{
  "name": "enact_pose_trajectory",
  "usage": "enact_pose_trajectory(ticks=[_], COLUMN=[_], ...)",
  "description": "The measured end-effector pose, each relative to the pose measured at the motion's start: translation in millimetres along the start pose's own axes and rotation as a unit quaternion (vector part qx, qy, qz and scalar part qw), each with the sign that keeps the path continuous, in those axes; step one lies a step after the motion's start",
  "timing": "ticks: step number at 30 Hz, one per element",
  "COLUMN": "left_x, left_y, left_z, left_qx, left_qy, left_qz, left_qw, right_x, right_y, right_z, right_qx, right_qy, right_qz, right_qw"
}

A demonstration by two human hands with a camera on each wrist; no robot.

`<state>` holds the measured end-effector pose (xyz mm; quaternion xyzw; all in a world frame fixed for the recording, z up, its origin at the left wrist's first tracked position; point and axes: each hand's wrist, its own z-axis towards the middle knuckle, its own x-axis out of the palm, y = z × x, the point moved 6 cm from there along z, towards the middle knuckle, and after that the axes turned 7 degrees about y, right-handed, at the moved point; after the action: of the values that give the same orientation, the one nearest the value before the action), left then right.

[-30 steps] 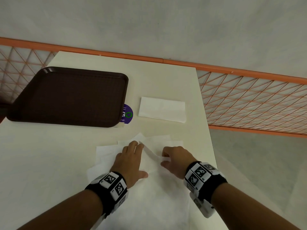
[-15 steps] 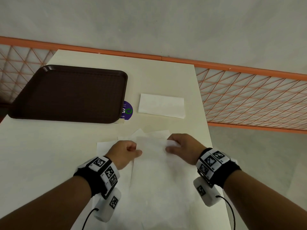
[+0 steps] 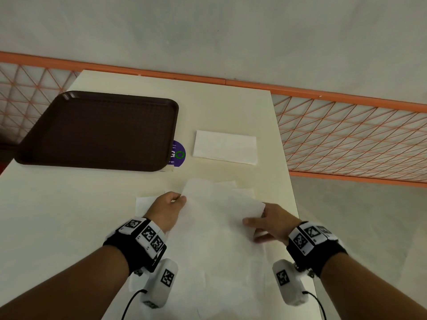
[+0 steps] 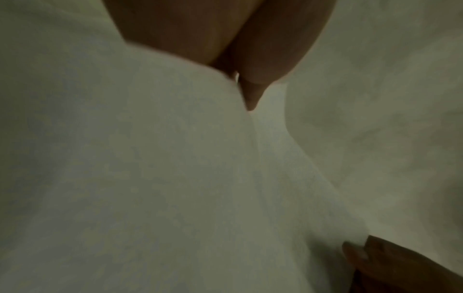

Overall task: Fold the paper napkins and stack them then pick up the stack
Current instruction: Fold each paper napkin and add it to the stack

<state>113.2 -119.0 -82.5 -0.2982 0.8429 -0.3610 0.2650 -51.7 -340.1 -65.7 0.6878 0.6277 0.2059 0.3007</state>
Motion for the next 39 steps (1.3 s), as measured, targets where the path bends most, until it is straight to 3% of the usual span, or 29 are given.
enact_pose_trajectory(ticks=[6,10,18,23,28,39], left_x=[7,5,6,11,9,0], left_y=[7,3,-1,9,8,-4], left_z=[-5,-4,-5,-8,-6,0], left_qx=[-0.033,-0.042,-0.054,-0.079,-0.060,0.006], left_qy=[0.085,0.097,0.079,0.132,0.148,0.150], left_qz=[-0.025,-0.047,-0.132,-0.107,-0.036,-0.094], left_qw=[0.996,0.993,0.987,0.982,0.987,0.984], right_x=[4,2,10,21,18,2], right_y=[-20,-11,-19,-22,-21,-12], right_z=[8,5,0,0,4,4], right_qx=[-0.018,-0.045,-0.013,0.005,-0.009,-0.064], right_qy=[-0.040,-0.061,-0.006,0.025,-0.002,-0.038], right_qz=[0.030,0.115,0.180,0.168,0.198,0.206], right_qw=[0.999,0.990,0.984,0.985,0.980,0.976])
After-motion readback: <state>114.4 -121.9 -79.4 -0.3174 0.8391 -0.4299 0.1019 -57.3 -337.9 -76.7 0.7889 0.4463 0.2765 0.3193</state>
